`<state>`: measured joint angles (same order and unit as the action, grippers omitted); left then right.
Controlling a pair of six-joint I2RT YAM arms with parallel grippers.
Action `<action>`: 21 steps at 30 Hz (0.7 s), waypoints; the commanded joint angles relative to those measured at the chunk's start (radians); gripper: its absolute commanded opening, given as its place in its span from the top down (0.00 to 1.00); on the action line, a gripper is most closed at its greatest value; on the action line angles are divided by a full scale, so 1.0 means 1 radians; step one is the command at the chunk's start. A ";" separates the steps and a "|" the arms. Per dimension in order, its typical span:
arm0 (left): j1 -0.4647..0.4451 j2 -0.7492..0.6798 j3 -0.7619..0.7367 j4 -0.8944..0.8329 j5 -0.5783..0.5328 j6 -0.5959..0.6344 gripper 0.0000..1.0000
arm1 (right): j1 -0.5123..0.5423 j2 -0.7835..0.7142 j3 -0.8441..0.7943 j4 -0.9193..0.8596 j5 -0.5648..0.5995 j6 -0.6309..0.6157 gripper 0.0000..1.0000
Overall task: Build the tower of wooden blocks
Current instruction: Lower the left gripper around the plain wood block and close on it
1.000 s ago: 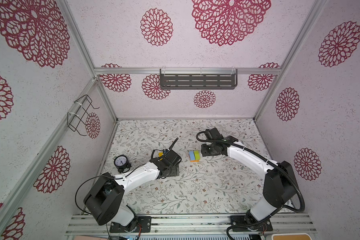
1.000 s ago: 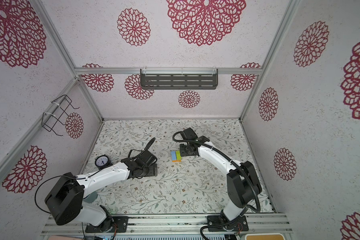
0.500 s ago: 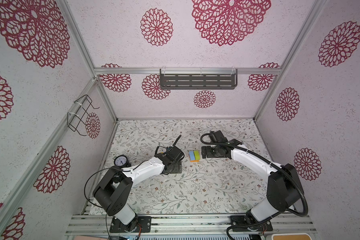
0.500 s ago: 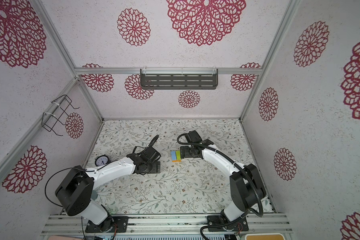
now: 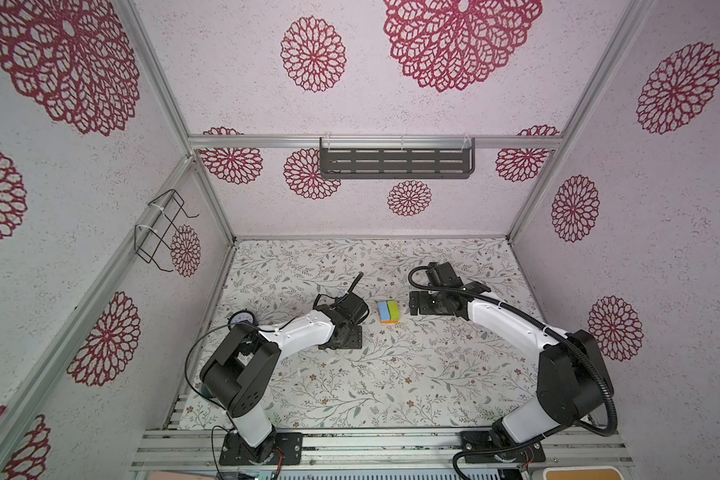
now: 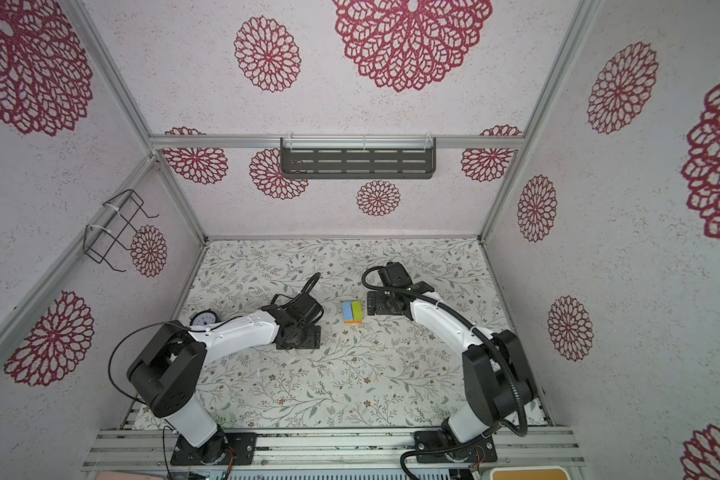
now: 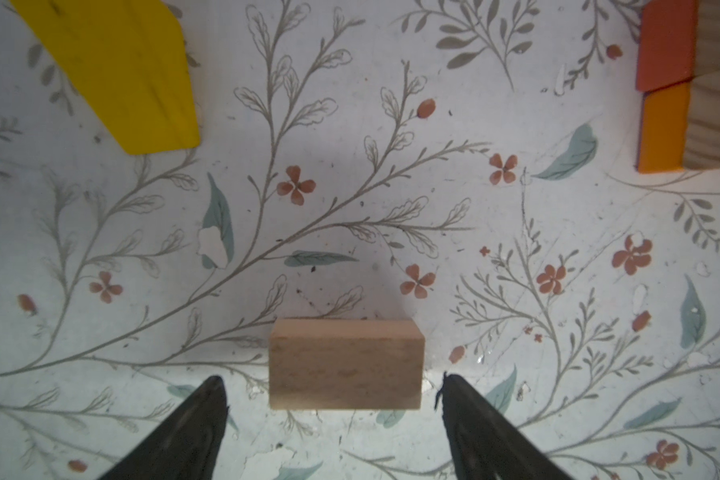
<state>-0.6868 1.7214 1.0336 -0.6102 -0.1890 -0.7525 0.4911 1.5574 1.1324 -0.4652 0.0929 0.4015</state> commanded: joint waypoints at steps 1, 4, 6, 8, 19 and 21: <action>0.012 0.024 0.024 0.009 0.008 0.005 0.17 | -0.011 -0.022 -0.005 0.020 0.000 -0.020 0.01; 0.016 0.037 0.033 0.013 0.017 0.010 0.19 | -0.016 -0.022 -0.010 0.021 -0.001 -0.020 0.01; 0.017 0.044 0.040 0.012 0.022 0.013 0.20 | -0.019 -0.025 -0.015 0.023 -0.003 -0.021 0.01; 0.017 0.049 0.044 0.010 0.025 0.014 0.21 | -0.021 -0.026 -0.016 0.023 -0.005 -0.021 0.01; 0.017 0.058 0.028 0.018 0.027 0.010 0.34 | -0.023 -0.033 -0.020 0.023 -0.005 -0.028 0.01; 0.017 0.058 0.026 0.018 0.027 0.010 0.34 | -0.026 -0.034 -0.021 0.022 -0.005 -0.029 0.01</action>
<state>-0.6758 1.7679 1.0618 -0.6033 -0.1650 -0.7444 0.4736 1.5574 1.1130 -0.4454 0.0902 0.3992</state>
